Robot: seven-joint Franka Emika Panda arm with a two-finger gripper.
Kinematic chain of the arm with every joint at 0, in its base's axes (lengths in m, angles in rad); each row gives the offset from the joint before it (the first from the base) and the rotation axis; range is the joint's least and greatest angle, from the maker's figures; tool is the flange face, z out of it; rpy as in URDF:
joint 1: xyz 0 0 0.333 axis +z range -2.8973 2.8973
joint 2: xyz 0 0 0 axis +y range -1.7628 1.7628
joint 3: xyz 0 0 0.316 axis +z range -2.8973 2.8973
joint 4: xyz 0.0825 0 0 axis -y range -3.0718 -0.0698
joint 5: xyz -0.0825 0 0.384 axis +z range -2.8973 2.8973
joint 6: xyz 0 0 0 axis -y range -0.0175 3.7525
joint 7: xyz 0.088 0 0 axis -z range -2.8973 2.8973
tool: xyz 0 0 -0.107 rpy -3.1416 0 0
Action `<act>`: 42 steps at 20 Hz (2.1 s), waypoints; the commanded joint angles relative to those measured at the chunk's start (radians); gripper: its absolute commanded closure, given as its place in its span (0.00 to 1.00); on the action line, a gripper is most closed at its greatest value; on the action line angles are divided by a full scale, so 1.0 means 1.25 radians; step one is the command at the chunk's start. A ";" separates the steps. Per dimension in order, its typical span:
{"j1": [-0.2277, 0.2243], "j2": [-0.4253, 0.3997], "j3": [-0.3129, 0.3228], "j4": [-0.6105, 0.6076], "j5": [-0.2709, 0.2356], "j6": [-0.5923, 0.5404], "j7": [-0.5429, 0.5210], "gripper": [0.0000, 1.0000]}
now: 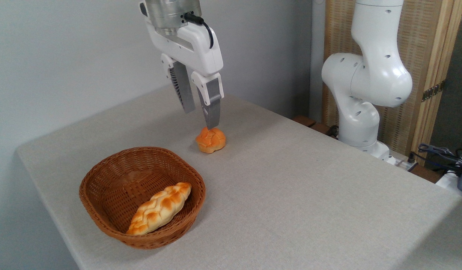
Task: Put bread into the basket
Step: 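Lower the open gripper down around the small orange bread roll, then close the gripper on the orange bread roll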
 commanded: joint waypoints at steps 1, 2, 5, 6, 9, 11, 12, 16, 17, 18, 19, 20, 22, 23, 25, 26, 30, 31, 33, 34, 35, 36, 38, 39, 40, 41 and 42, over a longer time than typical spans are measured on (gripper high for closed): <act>-0.061 -0.094 -0.004 -0.154 -0.013 0.102 0.005 0.00; -0.078 -0.106 -0.011 -0.189 -0.018 0.132 0.005 0.00; -0.101 -0.111 -0.059 -0.265 -0.059 0.217 0.003 0.00; -0.101 -0.111 -0.080 -0.288 -0.073 0.242 0.003 0.00; -0.101 -0.110 -0.129 -0.346 -0.114 0.293 0.000 0.00; -0.101 -0.108 -0.145 -0.376 -0.118 0.298 -0.002 0.00; -0.101 -0.108 -0.155 -0.387 -0.121 0.298 -0.002 0.00; -0.101 -0.106 -0.162 -0.405 -0.127 0.311 0.000 0.00; -0.101 -0.105 -0.163 -0.412 -0.127 0.311 0.000 0.00; -0.101 -0.105 -0.163 -0.419 -0.127 0.314 0.000 0.00; -0.101 -0.104 -0.166 -0.425 -0.127 0.317 0.000 0.00; -0.101 -0.104 -0.178 -0.433 -0.127 0.322 0.000 0.00; -0.100 -0.104 -0.184 -0.449 -0.127 0.330 0.000 0.00; -0.100 -0.103 -0.184 -0.455 -0.127 0.341 0.000 0.00; -0.100 -0.099 -0.190 -0.466 -0.127 0.365 0.000 0.00; -0.100 -0.099 -0.194 -0.468 -0.127 0.369 0.000 0.00; -0.100 -0.094 -0.195 -0.468 -0.127 0.371 0.007 0.39; -0.100 -0.092 -0.195 -0.468 -0.127 0.373 0.007 0.50; -0.100 -0.091 -0.195 -0.468 -0.127 0.380 0.007 0.65; -0.100 -0.091 -0.195 -0.468 -0.127 0.380 0.007 0.72; -0.100 -0.091 -0.194 -0.468 -0.127 0.381 0.012 0.79; -0.100 -0.091 -0.195 -0.468 -0.127 0.381 0.020 0.84; -0.100 -0.087 -0.194 -0.468 -0.127 0.381 0.040 0.90; -0.100 -0.087 -0.195 -0.468 -0.126 0.381 0.040 0.91; -0.100 -0.087 -0.195 -0.468 -0.124 0.379 0.044 0.95; -0.100 -0.087 -0.194 -0.468 -0.122 0.371 0.050 0.95; -0.100 -0.087 -0.195 -0.469 -0.121 0.369 0.050 0.95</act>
